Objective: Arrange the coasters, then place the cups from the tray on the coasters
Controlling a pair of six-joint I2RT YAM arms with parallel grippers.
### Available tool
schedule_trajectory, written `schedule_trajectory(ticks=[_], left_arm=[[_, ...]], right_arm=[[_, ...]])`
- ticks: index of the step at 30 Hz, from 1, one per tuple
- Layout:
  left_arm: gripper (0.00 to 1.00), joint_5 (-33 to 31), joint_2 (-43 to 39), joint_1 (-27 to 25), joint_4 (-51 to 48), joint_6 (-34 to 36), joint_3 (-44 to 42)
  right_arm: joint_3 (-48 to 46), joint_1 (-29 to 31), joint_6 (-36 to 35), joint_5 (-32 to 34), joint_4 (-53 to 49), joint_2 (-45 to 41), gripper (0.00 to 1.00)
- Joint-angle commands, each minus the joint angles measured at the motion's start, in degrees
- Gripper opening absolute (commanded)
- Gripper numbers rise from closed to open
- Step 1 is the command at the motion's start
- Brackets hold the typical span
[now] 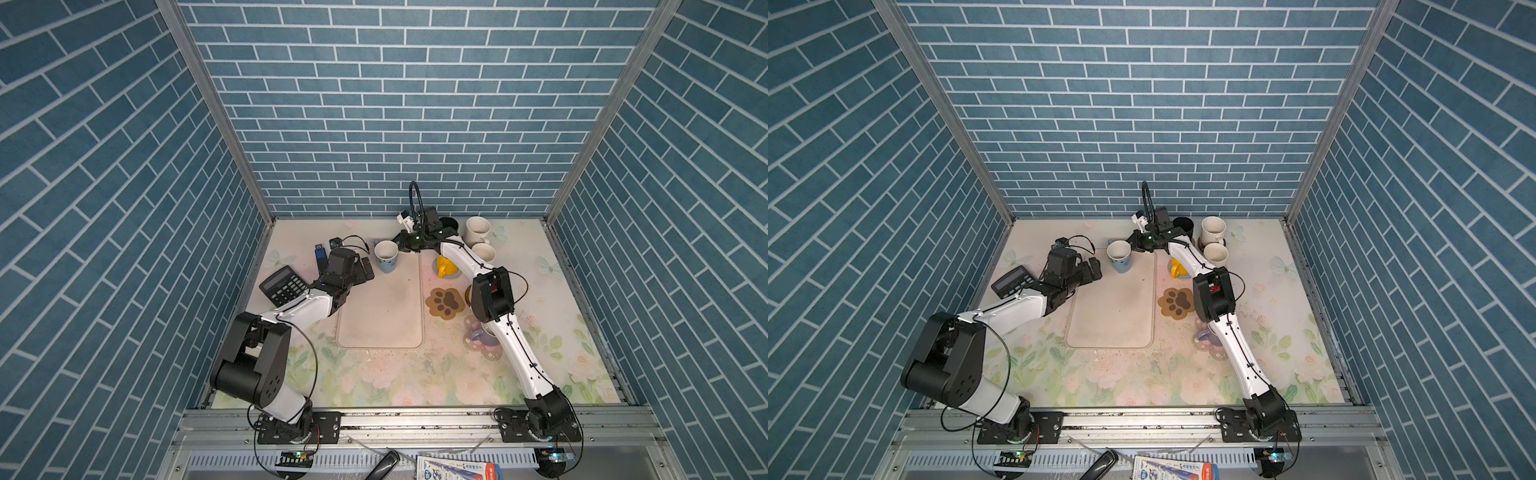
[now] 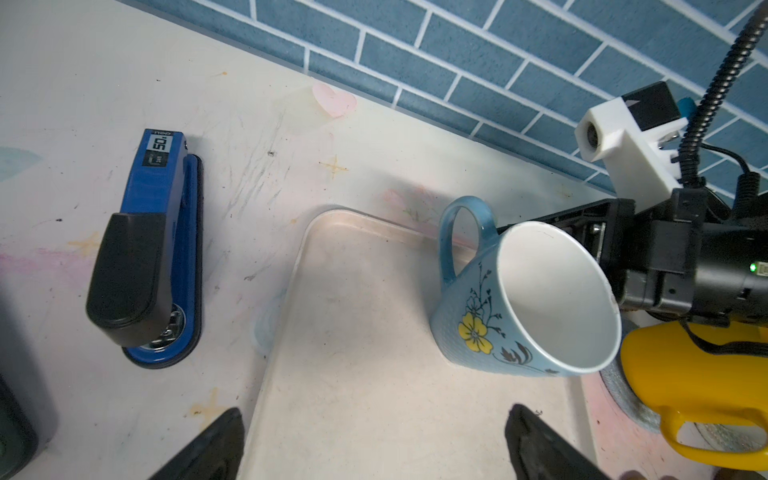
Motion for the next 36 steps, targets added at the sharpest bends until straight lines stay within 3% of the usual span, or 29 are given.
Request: schedule_trajectory(ticks=[1, 14, 21, 26, 36], left_arm=[[0.99, 1.2, 0.0, 0.4, 1.3, 0.5, -0.3], [0.98, -1.4, -4.9, 0.4, 2.8, -0.5, -4.7], [0.98, 1.0, -5.8, 2.3, 4.6, -1.5, -6.3], [0.97, 2.7, -4.7, 2.6, 4.7, -1.7, -5.9], [0.97, 2.8, -4.0, 2.6, 4.9, -1.5, -6.0]], right_arm=[[-2.0, 1.6, -1.8, -4.0, -0.1, 0.9, 0.06], [-8.2, 4.0, -3.5, -5.5, 1.6, -2.3, 0.05], [-15.2, 5.5, -4.7, -4.8, 3.9, -6.5, 0.05], [-15.2, 5.2, -5.5, -1.7, 2.1, -7.4, 0.04], [-14.2, 3.3, -5.9, -1.8, 0.4, -7.7, 0.04]])
